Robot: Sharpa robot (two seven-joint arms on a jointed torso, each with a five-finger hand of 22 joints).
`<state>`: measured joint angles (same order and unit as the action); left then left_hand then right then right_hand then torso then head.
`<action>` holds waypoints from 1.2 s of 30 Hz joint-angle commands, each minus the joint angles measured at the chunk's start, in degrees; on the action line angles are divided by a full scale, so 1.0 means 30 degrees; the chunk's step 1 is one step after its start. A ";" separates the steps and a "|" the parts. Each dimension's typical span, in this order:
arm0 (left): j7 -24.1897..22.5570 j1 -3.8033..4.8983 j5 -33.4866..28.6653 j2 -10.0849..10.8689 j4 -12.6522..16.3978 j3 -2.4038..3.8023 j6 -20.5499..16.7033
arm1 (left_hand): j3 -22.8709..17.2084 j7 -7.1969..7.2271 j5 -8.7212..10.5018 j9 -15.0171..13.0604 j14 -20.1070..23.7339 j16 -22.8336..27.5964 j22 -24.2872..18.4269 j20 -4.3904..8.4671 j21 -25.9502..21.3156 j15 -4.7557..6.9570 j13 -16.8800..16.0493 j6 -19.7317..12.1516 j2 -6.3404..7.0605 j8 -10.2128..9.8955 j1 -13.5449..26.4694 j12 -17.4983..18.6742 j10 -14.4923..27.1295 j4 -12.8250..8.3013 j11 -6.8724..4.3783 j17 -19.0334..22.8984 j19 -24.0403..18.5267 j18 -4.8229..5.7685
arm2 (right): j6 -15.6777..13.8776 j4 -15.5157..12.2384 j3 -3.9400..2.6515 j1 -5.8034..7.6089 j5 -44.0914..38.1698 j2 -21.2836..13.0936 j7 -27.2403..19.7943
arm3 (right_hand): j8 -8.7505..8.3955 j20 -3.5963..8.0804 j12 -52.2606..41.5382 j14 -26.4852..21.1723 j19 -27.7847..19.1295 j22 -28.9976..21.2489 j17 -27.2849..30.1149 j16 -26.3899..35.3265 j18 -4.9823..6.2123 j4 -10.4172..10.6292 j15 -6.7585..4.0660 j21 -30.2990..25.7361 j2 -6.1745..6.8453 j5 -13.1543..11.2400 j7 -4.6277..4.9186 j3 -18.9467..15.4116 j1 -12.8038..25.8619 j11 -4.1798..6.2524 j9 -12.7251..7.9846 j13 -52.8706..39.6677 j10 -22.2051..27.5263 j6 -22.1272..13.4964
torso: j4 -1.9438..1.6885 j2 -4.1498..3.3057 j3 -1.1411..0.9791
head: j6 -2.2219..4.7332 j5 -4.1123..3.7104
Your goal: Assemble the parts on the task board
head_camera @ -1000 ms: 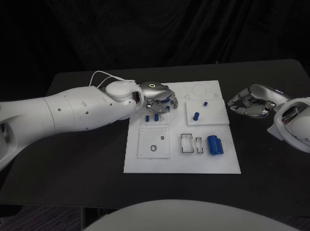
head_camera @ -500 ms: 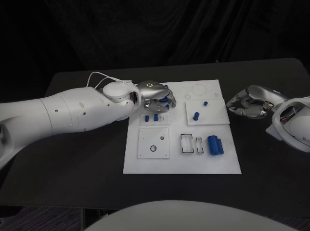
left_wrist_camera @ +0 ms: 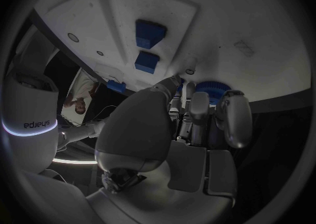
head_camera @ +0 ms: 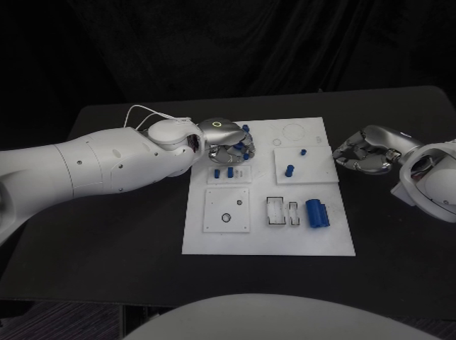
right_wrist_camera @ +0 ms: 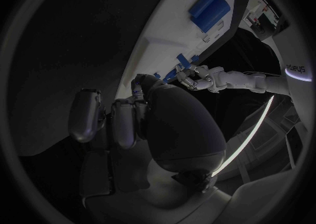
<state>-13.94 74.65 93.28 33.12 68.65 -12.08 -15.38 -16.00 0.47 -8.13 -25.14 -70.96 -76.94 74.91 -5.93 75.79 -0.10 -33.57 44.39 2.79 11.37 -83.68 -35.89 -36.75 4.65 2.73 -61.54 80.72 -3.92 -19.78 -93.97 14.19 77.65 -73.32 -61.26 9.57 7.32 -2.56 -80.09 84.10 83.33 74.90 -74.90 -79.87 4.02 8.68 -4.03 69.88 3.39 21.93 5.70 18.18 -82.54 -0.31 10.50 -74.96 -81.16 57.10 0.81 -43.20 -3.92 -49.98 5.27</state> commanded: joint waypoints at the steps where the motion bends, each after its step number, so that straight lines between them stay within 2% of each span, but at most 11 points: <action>1: -0.0470 -0.0023 0.0034 0.0031 0.0054 0.0007 -0.0483 | -0.0161 -0.0146 0.0057 -0.0107 -0.0244 -0.0149 0.3642 -0.0021 0.0257 0.0084 -0.0094 0.0402 -0.0244 0.0028 -0.0005 -0.0247 -0.0440 -0.0114 -0.0139 -0.0117 0.0273 0.0239 | 0.0320 0.0031 -0.0007 -0.0021 -0.0059 0.0035 0.0083 | 0.0089 -0.0030 -0.0027 0.1145 0.0053 0.3276 -0.1950 -0.0026 -0.0009 0.0061 0.0150 0.0042 0.0118 0.0089 0.0005 -0.0068 0.0028 0.0036 0.0026 -0.1412 -0.0069 0.0077 | -0.0001 0.0020 0.0011 | -0.0006 0.0020; 4: -0.0669 -0.0026 0.0034 0.0060 0.0072 0.0007 -0.0657 | -0.0265 -0.0410 0.0018 -0.0275 -0.0464 -0.0272 0.3753 0.0034 0.0634 0.0259 -0.0128 0.0945 -0.0349 0.0278 -0.0115 -0.0370 -0.1035 -0.0187 -0.0381 -0.0226 0.0516 0.0321 | 0.0344 0.0054 -0.0007 -0.0023 -0.0059 0.0067 0.0092 | 0.0089 -0.0030 -0.0027 0.1145 0.0053 0.3276 -0.1950 -0.0026 -0.0009 0.0061 0.0150 0.0042 0.0118 0.0089 0.0005 -0.0068 0.0028 0.0036 0.0026 -0.1412 -0.0069 0.0077 | -0.0022 0.0022 0.0010 | -0.0006 0.0034; 5: -0.0737 -0.0027 0.0034 0.0071 0.0084 0.0007 -0.0727 | -0.0350 -0.0806 -0.0034 -0.0510 -0.0564 -0.0309 0.3836 0.0079 0.0911 0.0558 -0.0083 0.1719 -0.0485 0.0688 -0.0218 -0.0397 -0.1589 -0.0253 -0.0778 -0.0227 0.0689 0.0385 | 0.0350 0.0061 -0.0007 -0.0024 -0.0059 0.0078 0.0096 | 0.0098 -0.0031 -0.0023 0.1138 0.0043 0.3268 -0.1925 0.0002 -0.0003 0.0061 0.0151 0.0010 0.0111 0.0089 -0.0001 -0.0064 0.0021 0.0038 0.0031 -0.1408 -0.0066 0.0098 | -0.0004 0.0025 0.0012 | -0.0006 0.0060; 9: -0.1006 -0.0035 0.0034 0.0109 0.0121 0.0006 -0.1018 | -0.0460 -0.0989 -0.0190 -0.0913 -0.0784 -0.0358 0.3923 0.0149 0.1216 0.0814 0.0341 0.2893 -0.0670 0.1274 -0.0322 0.0025 -0.2678 -0.0346 -0.1019 -0.0210 0.0868 0.0455 | 0.0374 0.0092 -0.0007 -0.0025 -0.0059 0.0113 0.0113 | 0.0098 -0.0031 -0.0023 0.1138 0.0043 0.3268 -0.1925 0.0002 -0.0003 0.0061 0.0151 0.0010 0.0111 0.0089 -0.0001 -0.0064 0.0021 0.0038 0.0031 -0.1408 -0.0066 0.0098 | 0.0012 0.0029 0.0016 | -0.0006 0.0110; 13: -0.1269 -0.0047 0.0034 0.0207 0.0171 0.0006 -0.1535 | -0.0550 -0.0993 -0.0428 -0.1116 -0.0842 -0.0286 0.3969 0.0185 0.1389 0.0865 0.0951 0.3252 -0.0761 0.1333 -0.0389 0.0758 -0.3591 -0.0461 -0.1084 -0.0003 0.0956 0.0494 | 0.0432 0.0131 -0.0007 -0.0028 -0.0059 0.0152 0.0156 | 0.0110 -0.0031 -0.0027 0.1136 0.0032 0.3259 -0.1921 0.0005 0.0004 0.0053 0.0151 -0.0022 0.0094 0.0088 -0.0010 -0.0051 0.0000 0.0039 0.0037 -0.1412 -0.0069 0.0127 | 0.0019 0.0041 0.0015 | -0.0006 0.0138; 20: -0.1439 -0.0061 0.0034 0.0565 0.0335 0.0005 -0.2606 | -0.0550 -0.0993 -0.0428 -0.1116 -0.0842 -0.0286 0.3969 0.0185 0.1389 0.0865 0.0951 0.3252 -0.0761 0.1333 -0.0389 0.0758 -0.3591 -0.0461 -0.1084 -0.0003 0.0956 0.0494 | 0.0603 0.0253 -0.0007 -0.0036 -0.0059 0.0179 0.0270 | 0.0110 -0.0031 -0.0027 0.1136 0.0032 0.3259 -0.1921 0.0005 0.0004 0.0053 0.0151 -0.0022 0.0094 0.0088 -0.0010 -0.0051 0.0000 0.0039 0.0037 -0.1412 -0.0069 0.0127 | 0.0028 0.0078 0.0027 | 0.0089 0.0161; 27: -0.1380 -0.0060 0.0033 0.1032 0.0714 0.0005 -0.3107 | -0.0550 -0.0993 -0.0428 -0.1116 -0.0842 -0.0286 0.3969 0.0185 0.1389 0.0865 0.0951 0.3252 -0.0761 0.1333 -0.0389 0.0758 -0.3591 -0.0461 -0.1084 -0.0003 0.0956 0.0494 | 0.0726 0.0316 -0.0006 -0.0054 -0.0059 0.0166 0.0342 | 0.0110 -0.0031 -0.0027 0.1136 0.0032 0.3259 -0.1921 0.0005 0.0004 0.0053 0.0151 -0.0022 0.0094 0.0088 -0.0010 -0.0051 0.0000 0.0039 0.0037 -0.1412 -0.0069 0.0127 | -0.0044 0.0152 0.0037 | 0.0180 0.0067; 29: -0.1105 -0.0014 0.0032 0.1852 0.1489 0.0006 -0.3434 | -0.0552 -0.1016 -0.0471 -0.1164 -0.0849 -0.0273 0.3976 0.0190 0.1412 0.0870 0.1064 0.3381 -0.0776 0.1373 -0.0380 0.0891 -0.3740 -0.0471 -0.1088 0.0033 0.0967 0.0499 | 0.0837 0.0360 -0.0006 -0.0069 -0.0059 0.0162 0.0409 | 0.0110 -0.0031 -0.0027 0.1136 0.0032 0.3259 -0.1921 0.0005 0.0004 0.0053 0.0151 -0.0022 0.0094 0.0088 -0.0010 -0.0051 0.0000 0.0039 0.0037 -0.1412 -0.0069 0.0127 | -0.0083 0.0188 0.0020 | 0.0386 0.0041; 30: -0.1060 0.0000 0.0032 0.1982 0.1605 0.0007 -0.3442 | -0.0595 -0.1185 -0.1187 -0.1262 -0.1122 -0.0394 0.4151 0.0212 0.1974 0.0851 0.1229 0.3826 -0.0675 0.1519 -0.0471 0.0936 -0.4474 -0.0589 -0.1020 -0.0161 0.1326 0.0631 | 0.0844 0.0366 -0.0006 -0.0070 -0.0059 0.0163 0.0415 | 0.0110 -0.0031 0.0016 0.1121 0.0017 0.3247 -0.1865 0.0066 0.0013 0.0052 0.0151 -0.0070 0.0092 0.0087 -0.0011 -0.0049 -0.0004 0.0040 0.0037 -0.1365 -0.0032 0.0128 | -0.0087 0.0189 0.0014 | 0.0414 0.0040; 31: -0.0985 0.0024 0.0032 0.2199 0.1796 0.0007 -0.3432 | -0.0683 -0.1204 -0.1199 -0.1271 -0.1198 -0.0304 0.4140 0.0237 0.1964 0.0784 0.1724 0.3961 -0.0592 0.1340 -0.0446 0.1553 -0.4960 -0.0611 -0.0973 0.0010 0.1318 0.0624 | 0.0856 0.0378 -0.0006 -0.0072 -0.0059 0.0166 0.0424 | 0.0110 -0.0031 0.0016 0.1121 0.0017 0.3247 -0.1865 0.0066 0.0013 0.0052 0.0151 -0.0070 0.0092 0.0087 -0.0011 -0.0049 -0.0004 0.0040 0.0037 -0.1365 -0.0032 0.0128 | -0.0101 0.0201 0.0009 | 0.0463 0.0025; 36: -0.0658 0.0083 0.0032 0.2997 0.2446 0.0004 -0.3123 | -0.0709 -0.1201 -0.1113 -0.1255 -0.1133 -0.0139 0.4104 0.0252 0.1870 0.0776 0.2224 0.4030 -0.0509 0.1014 -0.0346 0.2252 -0.5306 -0.0605 -0.0965 0.0316 0.1242 0.0599 | 0.0890 0.0424 -0.0006 -0.0075 -0.0059 0.0195 0.0453 | 0.0110 -0.0031 0.0016 0.1121 0.0017 0.3247 -0.1865 0.0066 0.0013 0.0052 0.0151 -0.0070 0.0092 0.0087 -0.0011 -0.0049 -0.0004 0.0040 0.0037 -0.1365 -0.0032 0.0128 | -0.0121 0.0181 -0.0024 | 0.0724 0.0017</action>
<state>-16.53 74.68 93.43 42.03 75.40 -12.11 -23.83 -17.85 -2.28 -11.46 -27.85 -74.34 -77.55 74.90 -5.13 81.46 2.25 -27.06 55.51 0.88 14.65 -84.82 -29.37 -52.34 2.70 -0.16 -60.61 83.57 -3.04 -17.89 -92.72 14.20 77.55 -73.32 -60.67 9.90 7.32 -2.56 -80.09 84.10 83.33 74.93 -74.90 -79.86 4.02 8.68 -4.03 69.88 3.39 21.92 5.70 18.18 -82.54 -0.31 10.55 -74.97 -81.16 57.09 0.53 -42.64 -3.90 -48.13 5.34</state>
